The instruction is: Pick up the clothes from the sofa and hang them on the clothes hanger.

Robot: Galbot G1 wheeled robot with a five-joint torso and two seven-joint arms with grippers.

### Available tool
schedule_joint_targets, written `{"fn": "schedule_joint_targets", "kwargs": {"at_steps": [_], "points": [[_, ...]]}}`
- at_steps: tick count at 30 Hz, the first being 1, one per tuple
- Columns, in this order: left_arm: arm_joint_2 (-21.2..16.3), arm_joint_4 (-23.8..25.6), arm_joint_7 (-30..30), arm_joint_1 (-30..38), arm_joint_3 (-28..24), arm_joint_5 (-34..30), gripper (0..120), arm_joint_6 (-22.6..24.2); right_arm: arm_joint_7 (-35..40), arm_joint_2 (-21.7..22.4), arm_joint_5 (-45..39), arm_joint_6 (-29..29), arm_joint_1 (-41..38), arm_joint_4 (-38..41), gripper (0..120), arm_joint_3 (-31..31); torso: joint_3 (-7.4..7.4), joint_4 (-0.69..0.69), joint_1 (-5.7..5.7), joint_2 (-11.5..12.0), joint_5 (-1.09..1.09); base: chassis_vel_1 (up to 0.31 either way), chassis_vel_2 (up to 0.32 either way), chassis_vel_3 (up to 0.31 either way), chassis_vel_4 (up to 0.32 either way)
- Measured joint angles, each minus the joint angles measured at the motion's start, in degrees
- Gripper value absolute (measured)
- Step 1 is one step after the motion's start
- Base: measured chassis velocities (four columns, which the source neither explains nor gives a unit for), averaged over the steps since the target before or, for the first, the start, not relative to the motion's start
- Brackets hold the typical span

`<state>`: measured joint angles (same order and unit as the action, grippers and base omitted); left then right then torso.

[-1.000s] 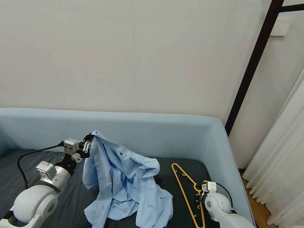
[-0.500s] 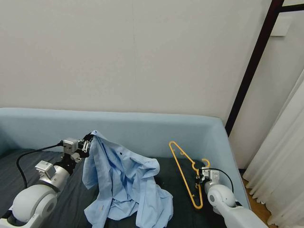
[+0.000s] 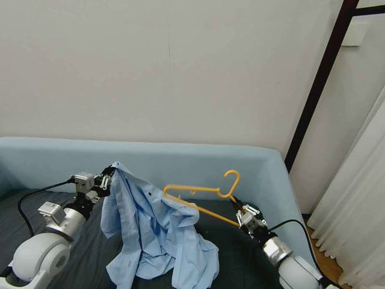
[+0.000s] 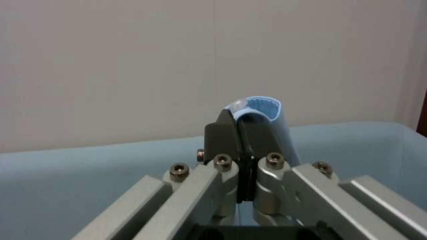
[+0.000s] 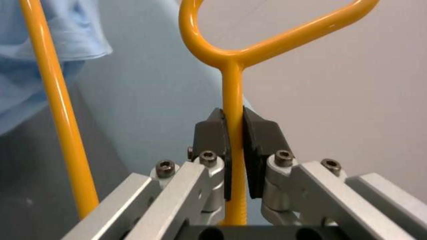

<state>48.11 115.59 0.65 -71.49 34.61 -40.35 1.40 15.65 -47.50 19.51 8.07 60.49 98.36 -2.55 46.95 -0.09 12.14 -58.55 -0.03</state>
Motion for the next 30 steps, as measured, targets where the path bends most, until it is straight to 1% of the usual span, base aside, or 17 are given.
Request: {"fn": "schedule_joint_targets", "kwargs": {"at_steps": [1,2,4,6,7,8,12,13,17,18,22,26,30], "points": [[0.22,0.42,-0.01,-0.08,-0.12,0.00,0,0.22,1.00,-0.03,2.02,-0.91,-0.21,-0.05,4,-1.14,0.00,0.00,0.00,0.00,0.00,0.000,0.000,0.000,0.000],[0.22,0.42,-0.01,-0.08,-0.12,0.00,0,0.22,1.00,-0.03,2.02,-0.91,-0.21,-0.05,4,-1.14,0.00,0.00,0.00,0.00,0.00,0.000,0.000,0.000,0.000],[0.62,1.28,-0.05,-0.41,-0.20,0.07,0,0.58,2.90,-0.52,4.49,-3.22,-1.75,-0.59,4,-4.23,0.00,0.02,-0.01,0.00,-0.01,0.000,0.000,0.000,0.000],[1.25,1.98,-0.13,-0.68,-0.37,0.22,0,0.74,5.72,-1.45,3.83,-7.08,-4.28,-1.10,4,-8.33,0.00,0.04,0.00,0.00,-0.01,0.000,0.000,0.000,0.000],[1.25,1.98,-0.13,-0.68,-0.37,0.22,0,0.74,5.72,-1.45,3.83,-7.08,-4.28,-1.10,4,-8.33,0.00,0.04,0.00,0.00,-0.01,0.000,0.000,0.000,0.000],[1.55,2.41,-0.23,-0.85,-0.45,0.26,0,0.83,6.72,-1.92,3.09,-9.04,-5.48,-1.39,4,-10.21,0.00,0.03,0.00,0.00,-0.02,0.000,0.000,0.000,0.000],[2.22,4.05,-0.27,-1.77,-0.45,0.38,0,1.04,9.63,-3.92,1.46,-13.03,-9.93,-3.10,4,-15.52,0.00,0.02,0.00,0.00,-0.01,0.000,0.000,0.000,0.000],[2.22,4.05,-0.27,-1.77,-0.45,0.38,0,1.04,9.63,-3.92,1.46,-13.03,-9.93,-3.10,4,-15.52,0.00,0.02,0.00,0.00,-0.01,0.000,0.000,0.000,0.000],[2.94,5.32,-0.27,-3.17,-0.27,1.00,0,1.08,11.11,-6.13,-0.62,-14.95,-14.30,-3.90,4,-19.47,0.00,0.00,0.00,0.00,-0.01,0.000,0.000,0.000,0.000],[2.94,5.32,-0.27,-3.17,-0.27,1.00,0,1.08,11.11,-6.13,-0.62,-14.95,-14.30,-3.90,4,-19.47,0.00,0.00,0.00,0.00,-0.01,0.000,0.000,0.000,0.000],[4.59,6.26,-0.25,-4.52,-0.81,2.65,0,1.08,11.35,-7.68,-4.52,-14.93,-18.74,-4.04,4,-22.90,0.00,0.04,0.00,0.00,-0.01,0.000,0.000,0.000,0.000],[5.90,5.91,-0.16,-4.78,-2.01,4.04,0,0.91,11.35,-7.89,-6.70,-14.50,-20.04,-2.07,4,-25.06,0.00,0.02,0.00,0.00,-0.01,0.000,0.000,0.000,0.000],[7.06,4.77,0.09,-4.85,-3.56,5.59,0,0.53,11.30,-7.69,-7.11,-13.72,-20.24,-0.34,4,-26.59,0.00,0.01,0.00,0.00,-0.01,0.000,0.000,0.000,0.000]]}}
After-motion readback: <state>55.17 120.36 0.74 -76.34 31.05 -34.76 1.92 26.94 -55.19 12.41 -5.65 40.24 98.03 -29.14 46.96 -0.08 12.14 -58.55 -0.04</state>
